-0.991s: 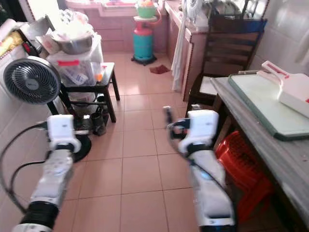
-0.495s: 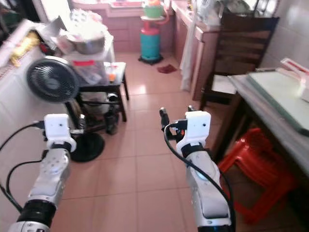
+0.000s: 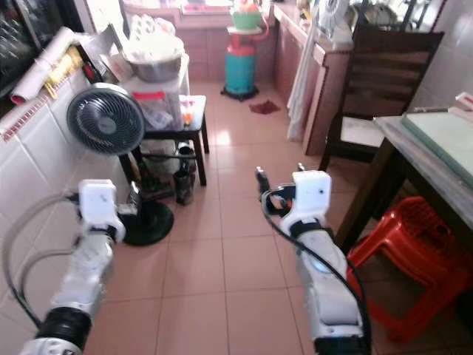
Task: Setting the table
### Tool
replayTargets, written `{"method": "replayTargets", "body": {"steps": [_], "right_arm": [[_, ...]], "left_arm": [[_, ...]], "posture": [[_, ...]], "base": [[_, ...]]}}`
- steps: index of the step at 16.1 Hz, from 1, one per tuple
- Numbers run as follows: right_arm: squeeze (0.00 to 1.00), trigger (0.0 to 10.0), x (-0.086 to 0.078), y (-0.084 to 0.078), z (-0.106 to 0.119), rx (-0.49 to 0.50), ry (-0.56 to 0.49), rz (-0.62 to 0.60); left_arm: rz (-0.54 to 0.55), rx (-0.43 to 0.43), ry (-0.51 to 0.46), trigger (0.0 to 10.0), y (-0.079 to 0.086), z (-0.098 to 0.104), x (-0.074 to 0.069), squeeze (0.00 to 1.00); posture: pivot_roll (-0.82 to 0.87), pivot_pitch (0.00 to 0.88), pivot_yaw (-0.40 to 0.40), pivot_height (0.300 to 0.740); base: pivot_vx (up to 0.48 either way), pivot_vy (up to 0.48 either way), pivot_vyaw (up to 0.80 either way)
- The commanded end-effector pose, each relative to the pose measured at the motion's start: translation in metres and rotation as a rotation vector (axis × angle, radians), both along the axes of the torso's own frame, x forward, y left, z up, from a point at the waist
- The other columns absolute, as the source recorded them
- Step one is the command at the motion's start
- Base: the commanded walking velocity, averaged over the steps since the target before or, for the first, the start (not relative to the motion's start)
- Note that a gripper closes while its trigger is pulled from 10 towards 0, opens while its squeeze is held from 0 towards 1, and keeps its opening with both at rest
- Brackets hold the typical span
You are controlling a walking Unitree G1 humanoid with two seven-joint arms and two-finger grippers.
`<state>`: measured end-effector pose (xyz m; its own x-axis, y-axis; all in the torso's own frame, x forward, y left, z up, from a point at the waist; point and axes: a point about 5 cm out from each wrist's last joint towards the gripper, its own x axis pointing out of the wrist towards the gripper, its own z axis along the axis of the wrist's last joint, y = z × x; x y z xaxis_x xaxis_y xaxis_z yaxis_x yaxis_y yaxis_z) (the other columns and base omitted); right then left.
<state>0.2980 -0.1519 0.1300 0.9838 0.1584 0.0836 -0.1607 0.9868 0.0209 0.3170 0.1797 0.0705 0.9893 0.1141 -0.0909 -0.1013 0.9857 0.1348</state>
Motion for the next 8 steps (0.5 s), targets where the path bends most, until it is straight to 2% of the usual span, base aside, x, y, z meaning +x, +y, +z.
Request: {"method": "replayTargets", "body": {"steps": [1, 3, 5, 6, 7, 8], "right_arm": [[0.00, 10.0, 0.003, -0.008, -0.011, -0.003, 0.041, -0.018], [0.00, 10.0, 0.007, -0.017, -0.038, -0.005, 0.137, -0.048], [0.00, 10.0, 0.008, -0.019, -0.054, -0.002, 0.194, -0.057], [0.00, 10.0, 0.006, -0.022, -0.080, 0.021, 0.313, -0.066], [0.00, 3.4, 0.003, -0.022, -0.091, 0.047, 0.364, -0.062], [0.00, 0.0, -0.003, -0.023, -0.107, 0.086, 0.434, -0.076]], "left_arm": [[-0.041, 0.003, 0.032, 10.0, -0.004, -0.006, 0.002, 0.00], [-0.086, 0.036, 0.133, 10.0, -0.004, -0.027, -0.003, 0.00], [-0.105, 0.052, 0.190, 10.0, -0.002, -0.039, -0.007, 0.00], [-0.092, 0.032, 0.290, 10.0, 0.001, -0.054, -0.013, 0.00], [-0.090, 0.024, 0.320, 10.0, 0.002, -0.060, -0.016, 0.00], [-0.092, 0.034, 0.365, 10.0, 0.003, -0.068, -0.022, 0.00]], "posture": [[0.03, 0.000, 0.010, 0.740], [0.03, 0.000, 0.006, 0.740], [0.05, 0.000, -0.002, 0.740], [0.05, 0.000, 0.001, 0.740], [0.05, 0.000, 0.005, 0.740], [0.03, 0.000, 0.011, 0.740]], "base": [[0.000, 0.000, 0.00], [0.000, 0.000, 0.00], [0.000, 0.000, 0.00], [0.000, 0.000, 0.00], [0.000, 0.000, 0.00], [0.000, 0.000, 0.00]]}}
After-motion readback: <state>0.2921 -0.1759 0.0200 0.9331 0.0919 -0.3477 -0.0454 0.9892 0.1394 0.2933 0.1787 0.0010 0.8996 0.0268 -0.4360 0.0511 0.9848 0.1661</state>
